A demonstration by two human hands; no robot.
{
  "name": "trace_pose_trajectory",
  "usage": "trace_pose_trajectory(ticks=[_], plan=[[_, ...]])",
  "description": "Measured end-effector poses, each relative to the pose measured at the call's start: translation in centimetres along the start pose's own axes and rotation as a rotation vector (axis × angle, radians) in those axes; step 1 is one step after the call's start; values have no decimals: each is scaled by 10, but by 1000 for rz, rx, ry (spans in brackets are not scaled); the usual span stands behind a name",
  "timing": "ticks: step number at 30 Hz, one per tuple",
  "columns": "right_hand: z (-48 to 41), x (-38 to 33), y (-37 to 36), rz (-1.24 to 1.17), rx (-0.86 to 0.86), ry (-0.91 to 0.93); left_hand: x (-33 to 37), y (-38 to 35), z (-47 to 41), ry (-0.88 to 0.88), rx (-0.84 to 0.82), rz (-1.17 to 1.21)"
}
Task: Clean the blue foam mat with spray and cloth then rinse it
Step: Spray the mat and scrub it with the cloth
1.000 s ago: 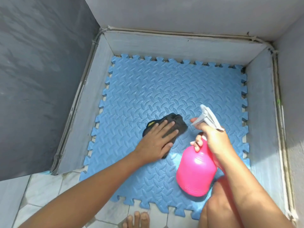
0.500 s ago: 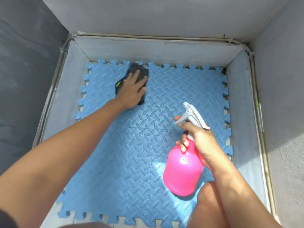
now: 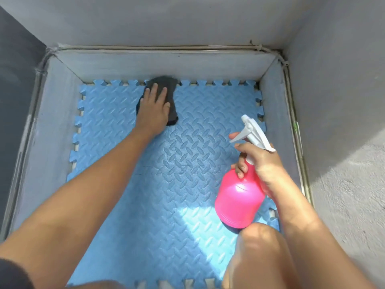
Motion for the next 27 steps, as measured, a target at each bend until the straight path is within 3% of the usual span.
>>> trace_pose_trajectory(ticks=[3, 10, 17, 21, 27], plan=[[3, 0, -17, 16, -43, 8, -37, 15, 41, 39, 3, 11], [25, 5, -81, 140, -190, 114, -30, 13, 205, -224, -148, 59], [64, 12, -142, 179, -261, 284, -72, 32, 293, -148, -173, 26], [106, 6, -189, 336, -398, 434, -73, 70, 299, 55, -267, 356], [179, 1, -258, 327, -564, 578, -62, 151, 320, 171, -166, 693]])
Point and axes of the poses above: each hand's wrist, its own z-axis away from the middle knuckle, its own y-axis out of the back of the hand, x = y × z, the point moved 8 cm from there along -z, towards the middle knuckle, and after that the axes turned 9 degrees about x, right-handed, at the moved point
